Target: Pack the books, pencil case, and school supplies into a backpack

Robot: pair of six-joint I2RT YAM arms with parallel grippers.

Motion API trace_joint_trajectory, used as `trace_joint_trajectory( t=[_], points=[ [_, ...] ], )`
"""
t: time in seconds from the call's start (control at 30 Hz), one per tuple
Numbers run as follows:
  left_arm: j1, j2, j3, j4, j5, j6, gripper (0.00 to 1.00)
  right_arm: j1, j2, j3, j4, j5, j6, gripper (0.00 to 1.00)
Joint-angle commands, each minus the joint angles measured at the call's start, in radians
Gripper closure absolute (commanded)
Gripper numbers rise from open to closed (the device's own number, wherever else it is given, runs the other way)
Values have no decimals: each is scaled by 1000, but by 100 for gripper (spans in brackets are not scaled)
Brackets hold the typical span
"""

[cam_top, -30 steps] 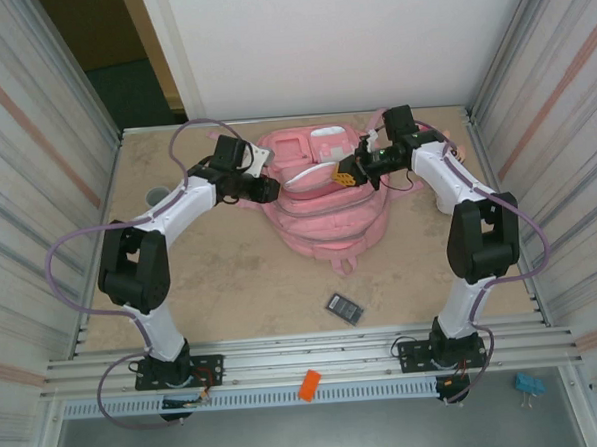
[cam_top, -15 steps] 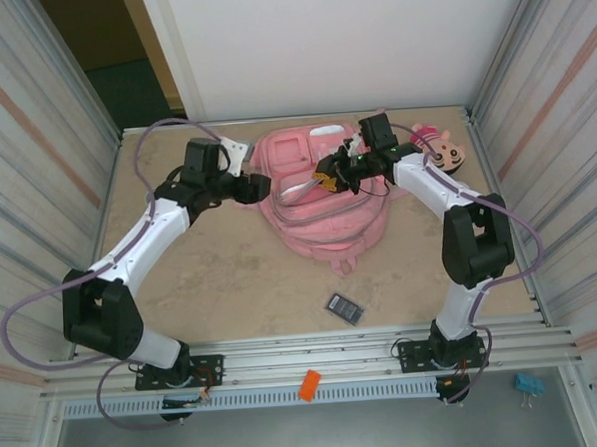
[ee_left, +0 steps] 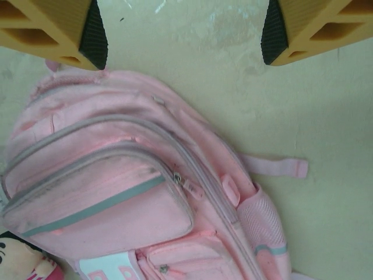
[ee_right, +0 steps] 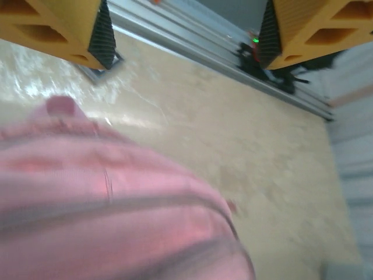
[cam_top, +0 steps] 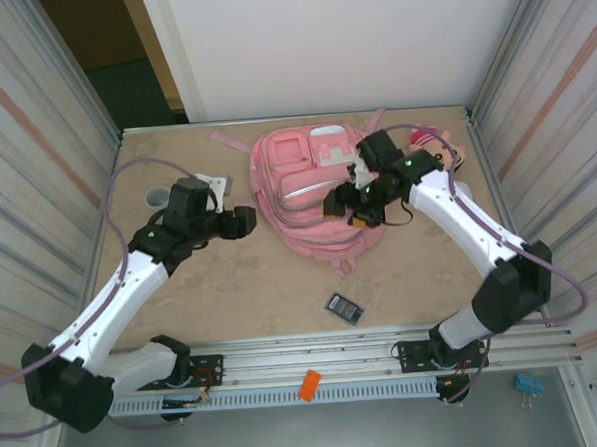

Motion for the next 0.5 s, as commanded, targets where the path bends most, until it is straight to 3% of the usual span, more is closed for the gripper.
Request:
trace_joint_trajectory(
  t=[0.0, 0.23, 0.47],
  points=[
    [-7, -63, -52, -45, 7, -47, 28, 119, -103, -103, -175, 247, -91, 26],
    [-26, -185, -180, -23, 14, -155, 28, 408, -279, -365, -94, 469, -56, 8],
    [-33, -187, -201, -33, 44, -151, 28, 537, -186, -481, 36, 499, -109, 4]
  ],
)
